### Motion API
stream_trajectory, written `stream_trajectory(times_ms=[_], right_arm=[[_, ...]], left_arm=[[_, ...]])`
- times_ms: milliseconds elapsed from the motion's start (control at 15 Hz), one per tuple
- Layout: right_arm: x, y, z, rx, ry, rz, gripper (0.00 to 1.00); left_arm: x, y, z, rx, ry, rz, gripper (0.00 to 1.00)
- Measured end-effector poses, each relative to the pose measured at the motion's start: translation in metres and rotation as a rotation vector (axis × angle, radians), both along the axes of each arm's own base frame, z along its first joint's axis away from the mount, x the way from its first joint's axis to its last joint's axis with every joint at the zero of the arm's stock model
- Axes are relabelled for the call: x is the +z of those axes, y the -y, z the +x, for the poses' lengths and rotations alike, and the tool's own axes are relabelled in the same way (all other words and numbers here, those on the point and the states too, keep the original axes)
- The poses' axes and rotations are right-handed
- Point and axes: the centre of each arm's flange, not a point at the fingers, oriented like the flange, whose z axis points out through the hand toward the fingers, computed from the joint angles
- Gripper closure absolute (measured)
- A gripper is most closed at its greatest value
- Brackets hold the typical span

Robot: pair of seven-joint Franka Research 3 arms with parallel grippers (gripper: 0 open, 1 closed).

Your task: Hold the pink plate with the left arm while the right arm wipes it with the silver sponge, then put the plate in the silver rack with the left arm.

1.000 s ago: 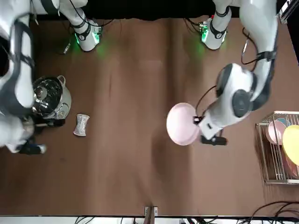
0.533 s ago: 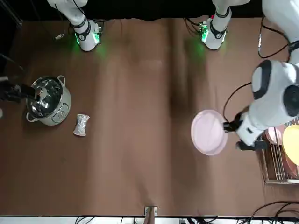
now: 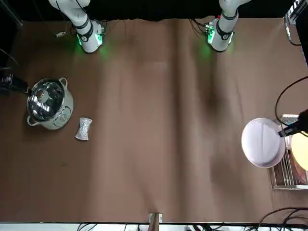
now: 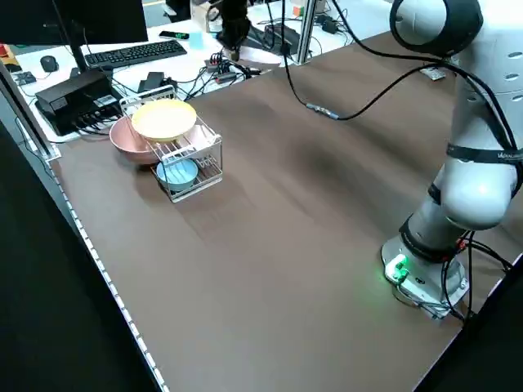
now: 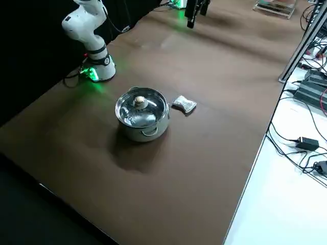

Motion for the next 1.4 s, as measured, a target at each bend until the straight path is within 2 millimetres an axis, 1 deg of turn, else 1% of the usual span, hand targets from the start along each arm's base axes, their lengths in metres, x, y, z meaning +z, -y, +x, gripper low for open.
stream_trajectory(times_ms=[133, 200, 333, 400, 467, 667, 800, 1067, 1267, 1400], right_arm=[[0.0, -0.005, -0.003, 0.011, 0.007, -0.023, 0.0], [-0.003, -0.004, -0.004, 0.011, 0.012, -0.028, 0.0], [-0.015, 0.004, -0.01, -0.001, 0.037, -0.028, 0.0], [-0.019, 0.008, -0.017, -0.005, 0.049, -0.026, 0.0], [-0.02, 0.006, -0.026, -0.001, 0.057, -0.023, 0.0], [-0.003, -0.008, -0.047, 0.025, 0.09, -0.018, 0.0], [0.005, -0.008, -0.054, 0.025, 0.104, -0.017, 0.0], [0.0, -0.008, -0.053, 0.024, 0.094, -0.017, 0.0], [-0.007, -0.003, -0.051, 0.015, 0.081, -0.017, 0.0], [-0.01, 0.009, -0.051, -0.011, 0.078, 0.001, 0.0]], left_arm=[[-0.001, -0.047, -0.011, 0.011, 0.01, 0.004, 0.98], [-0.001, -0.066, -0.014, 0.018, 0.026, 0.008, 0.98], [-0.003, -0.095, -0.016, 0.049, 0.075, 0.023, 0.98], [-0.005, -0.108, -0.017, 0.068, 0.093, 0.028, 0.98], [-0.009, -0.122, -0.018, 0.089, 0.103, 0.03, 0.98], [-0.023, -0.169, -0.025, 0.157, 0.142, 0.039, 0.98], [-0.029, -0.188, -0.025, 0.186, 0.172, 0.047, 0.98], [-0.032, -0.206, -0.024, 0.256, 0.234, 0.055, 0.98], [-0.039, -0.236, -0.039, 0.315, 0.239, 0.04, 0.98], [-0.046, -0.256, -0.05, 0.347, 0.234, 0.032, 0.98]])
